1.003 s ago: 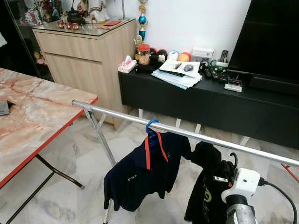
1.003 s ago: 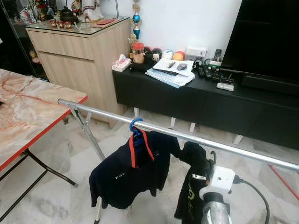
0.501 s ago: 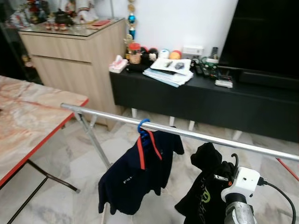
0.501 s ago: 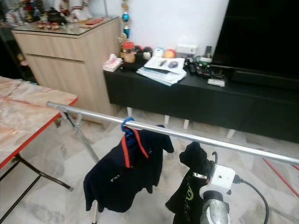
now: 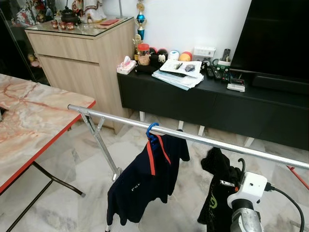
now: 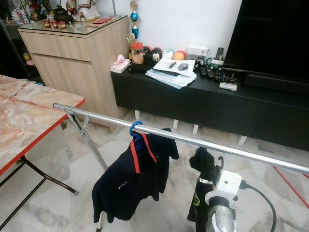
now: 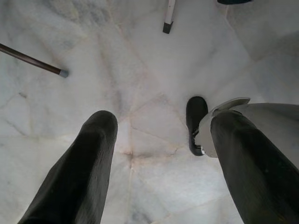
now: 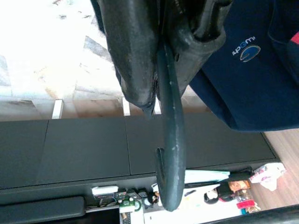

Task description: Hang hanger

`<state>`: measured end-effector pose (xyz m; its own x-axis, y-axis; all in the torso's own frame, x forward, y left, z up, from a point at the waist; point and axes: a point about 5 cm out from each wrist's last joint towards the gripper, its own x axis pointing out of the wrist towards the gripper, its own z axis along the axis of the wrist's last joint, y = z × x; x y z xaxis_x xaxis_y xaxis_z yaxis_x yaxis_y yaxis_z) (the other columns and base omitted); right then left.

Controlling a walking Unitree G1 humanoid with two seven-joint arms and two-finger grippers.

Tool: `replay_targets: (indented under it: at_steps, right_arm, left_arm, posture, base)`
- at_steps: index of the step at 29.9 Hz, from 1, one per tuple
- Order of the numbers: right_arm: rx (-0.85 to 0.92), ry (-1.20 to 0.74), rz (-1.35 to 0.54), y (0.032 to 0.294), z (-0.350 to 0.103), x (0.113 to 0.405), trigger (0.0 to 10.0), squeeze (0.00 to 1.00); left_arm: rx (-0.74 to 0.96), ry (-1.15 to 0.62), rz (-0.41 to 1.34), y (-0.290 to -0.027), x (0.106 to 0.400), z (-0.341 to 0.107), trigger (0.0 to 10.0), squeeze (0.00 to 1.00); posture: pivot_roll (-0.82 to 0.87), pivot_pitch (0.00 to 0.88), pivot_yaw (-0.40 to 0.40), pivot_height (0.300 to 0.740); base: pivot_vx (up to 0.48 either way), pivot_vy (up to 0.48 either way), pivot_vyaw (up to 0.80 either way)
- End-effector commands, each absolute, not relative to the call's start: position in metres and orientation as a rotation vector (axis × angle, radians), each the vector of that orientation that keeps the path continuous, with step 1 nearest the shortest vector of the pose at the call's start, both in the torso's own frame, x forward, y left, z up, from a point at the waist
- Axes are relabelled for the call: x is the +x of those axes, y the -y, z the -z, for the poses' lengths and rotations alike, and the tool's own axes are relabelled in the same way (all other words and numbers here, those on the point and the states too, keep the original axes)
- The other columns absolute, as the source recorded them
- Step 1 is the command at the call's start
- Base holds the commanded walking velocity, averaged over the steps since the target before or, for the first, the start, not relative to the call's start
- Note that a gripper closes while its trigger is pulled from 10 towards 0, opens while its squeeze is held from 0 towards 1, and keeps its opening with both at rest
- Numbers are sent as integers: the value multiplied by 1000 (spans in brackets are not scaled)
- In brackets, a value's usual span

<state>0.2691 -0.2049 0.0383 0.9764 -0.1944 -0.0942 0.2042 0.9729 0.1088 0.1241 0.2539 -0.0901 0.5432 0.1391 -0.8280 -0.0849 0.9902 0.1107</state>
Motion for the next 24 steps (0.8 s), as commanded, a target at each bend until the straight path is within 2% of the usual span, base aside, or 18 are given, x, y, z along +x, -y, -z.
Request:
replay_targets:
  at_steps: [1, 6, 11, 24]
  right_arm:
    - [118, -55, 201, 204, -44, 273, 10000, 0]
    - [126, -57, 208, 206, -44, 275, 10000, 0]
    - [130, -41, 211, 207, -48, 278, 10000, 0]
    - [110, -26, 194, 205, -52, 284, 10000, 0]
  left_arm:
    - [78, -995, -119, -251, 124, 91, 10000, 0]
    - [77, -988, -123, -255, 129, 89, 10000, 0]
    - [73, -982, -144, -266, 128, 85, 10000, 0]
    - [59, -990, -141, -258, 120, 90, 10000, 0]
  posture:
    - [39, 0, 33, 740]
    - [41, 0, 32, 740]
    - [43, 0, 31, 740]
    - [48, 0, 25, 740]
  base:
    - [0, 0, 0]
    - [-96, 0, 0]
    - [-241, 0, -749]
    - [-252, 0, 0]
